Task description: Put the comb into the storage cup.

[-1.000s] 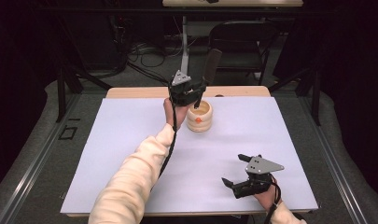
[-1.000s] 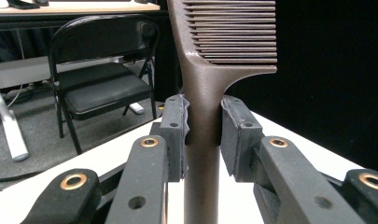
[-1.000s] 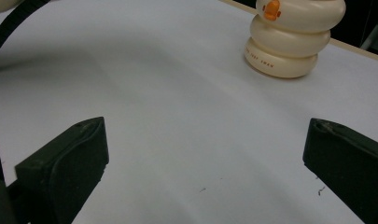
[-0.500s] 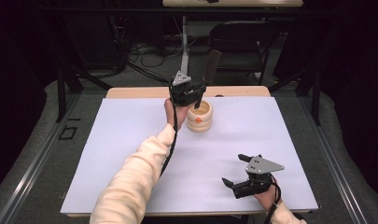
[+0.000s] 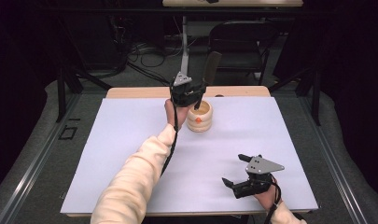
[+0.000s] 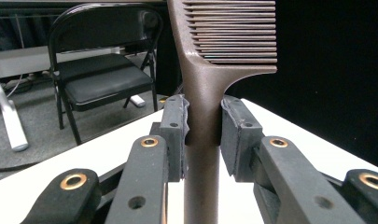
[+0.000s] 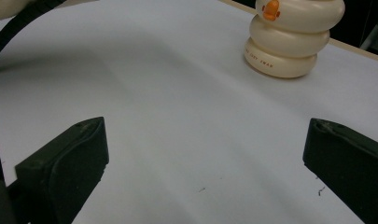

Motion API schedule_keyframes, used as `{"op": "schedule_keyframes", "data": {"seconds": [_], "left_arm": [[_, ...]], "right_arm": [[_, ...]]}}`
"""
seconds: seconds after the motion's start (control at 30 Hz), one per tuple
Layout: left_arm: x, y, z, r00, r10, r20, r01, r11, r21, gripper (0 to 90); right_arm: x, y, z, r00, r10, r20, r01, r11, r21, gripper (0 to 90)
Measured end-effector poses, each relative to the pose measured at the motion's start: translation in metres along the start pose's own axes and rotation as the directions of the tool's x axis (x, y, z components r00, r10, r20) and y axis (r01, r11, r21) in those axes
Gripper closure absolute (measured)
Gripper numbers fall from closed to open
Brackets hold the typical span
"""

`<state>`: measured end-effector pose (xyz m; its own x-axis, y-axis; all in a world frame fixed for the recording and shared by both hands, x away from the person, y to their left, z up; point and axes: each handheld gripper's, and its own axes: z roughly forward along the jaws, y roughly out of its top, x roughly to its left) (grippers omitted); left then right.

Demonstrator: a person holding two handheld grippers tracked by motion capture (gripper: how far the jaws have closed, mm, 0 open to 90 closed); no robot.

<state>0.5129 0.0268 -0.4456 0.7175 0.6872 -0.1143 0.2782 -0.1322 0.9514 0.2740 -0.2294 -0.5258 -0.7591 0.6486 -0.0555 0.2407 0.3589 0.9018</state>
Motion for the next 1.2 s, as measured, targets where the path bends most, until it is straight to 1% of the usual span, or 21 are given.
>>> {"op": "schedule_keyframes", "data": {"seconds": [0.13,0.17,0.23,0.3,0.6,0.7,0.87,1.03,1.13,1.2], "left_arm": [[0.001,-0.002,0.002,0.9999,-0.009,0.008,0.009,1.0000,-0.005,72.3],[0.001,-0.002,0.002,1.0000,-0.006,0.003,0.006,1.0000,0.006,72.3],[0.002,-0.003,0.003,0.9999,-0.011,0.006,0.011,0.9999,0.000,72.3],[0.002,-0.004,0.003,0.9999,-0.012,0.001,0.012,0.9999,0.008,72.3],[0.005,-0.008,0.004,0.9998,-0.017,0.005,0.017,0.9997,0.016,72.3],[0.005,-0.010,0.005,0.9998,-0.020,-0.002,0.020,0.9997,0.017,72.3],[0.005,-0.012,0.006,0.9998,-0.018,0.010,0.018,0.9993,0.031,72.3],[0.005,-0.014,0.008,0.9999,-0.014,0.009,0.014,0.9990,0.042,72.3],[0.005,-0.016,0.008,0.9999,-0.014,0.002,0.014,0.9989,0.045,72.3],[0.006,-0.016,0.008,0.9999,-0.015,0.008,0.015,0.9985,0.052,72.3]], "right_arm": [[0.000,0.000,0.000,1.0000,0.000,0.000,0.000,1.000,0.000,0.0],[0.000,0.000,0.000,1.0000,0.000,0.000,0.000,1.000,0.000,0.0],[0.000,0.000,0.000,1.0000,0.000,-0.001,0.000,1.000,-0.001,0.0],[0.000,0.000,0.000,1.0000,0.000,0.000,0.000,1.000,-0.003,0.0],[0.000,0.000,0.000,1.0000,-0.001,0.000,0.001,1.000,-0.001,0.0],[0.000,0.000,0.000,1.0000,0.000,0.001,0.000,1.000,-0.001,0.0],[0.000,0.000,0.000,1.0000,0.000,0.001,0.000,1.000,-0.001,0.0],[0.000,0.000,-0.001,1.0000,0.001,0.001,-0.001,1.000,0.000,0.0],[0.000,0.000,-0.001,1.0000,0.000,0.003,0.000,1.000,0.000,0.0],[0.000,0.000,-0.001,1.0000,0.001,0.002,-0.001,1.000,0.000,0.0]]}}
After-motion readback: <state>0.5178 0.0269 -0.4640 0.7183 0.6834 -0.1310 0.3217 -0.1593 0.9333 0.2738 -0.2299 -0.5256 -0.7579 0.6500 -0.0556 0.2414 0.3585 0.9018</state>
